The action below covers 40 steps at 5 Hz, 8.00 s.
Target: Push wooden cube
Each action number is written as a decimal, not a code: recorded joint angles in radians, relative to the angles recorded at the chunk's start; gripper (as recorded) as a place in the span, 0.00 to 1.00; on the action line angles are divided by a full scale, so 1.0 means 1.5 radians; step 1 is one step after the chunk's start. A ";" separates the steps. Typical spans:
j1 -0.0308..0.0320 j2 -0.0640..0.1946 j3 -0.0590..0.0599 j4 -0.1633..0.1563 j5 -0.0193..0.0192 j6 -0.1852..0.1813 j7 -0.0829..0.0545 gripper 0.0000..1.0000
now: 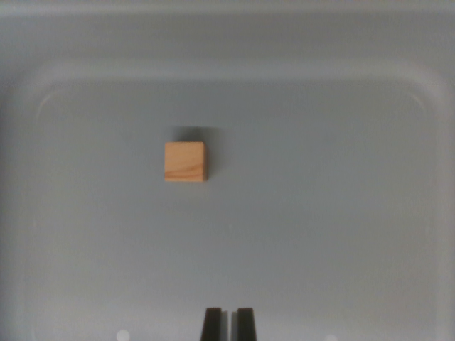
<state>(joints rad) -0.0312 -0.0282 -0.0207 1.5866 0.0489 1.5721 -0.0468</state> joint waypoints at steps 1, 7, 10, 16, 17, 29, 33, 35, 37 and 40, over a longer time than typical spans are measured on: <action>0.0006 0.003 0.001 -0.006 -0.0002 -0.009 0.001 0.00; 0.0036 0.021 0.005 -0.037 -0.0014 -0.055 0.008 0.00; 0.0050 0.029 0.007 -0.052 -0.0020 -0.075 0.011 0.00; 0.0100 0.057 0.014 -0.103 -0.0039 -0.151 0.021 0.00; 0.0119 0.068 0.017 -0.122 -0.0047 -0.179 0.025 0.00; 0.0242 0.139 0.035 -0.248 -0.0095 -0.364 0.051 0.00; 0.0283 0.162 0.041 -0.290 -0.0111 -0.425 0.060 0.00; 0.0302 0.173 0.043 -0.309 -0.0119 -0.453 0.064 0.00; 0.0319 0.183 0.046 -0.327 -0.0126 -0.479 0.068 0.00; 0.0336 0.192 0.048 -0.345 -0.0132 -0.505 0.071 0.00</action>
<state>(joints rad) 0.0192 0.2604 0.0517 1.0697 0.0290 0.8146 0.0600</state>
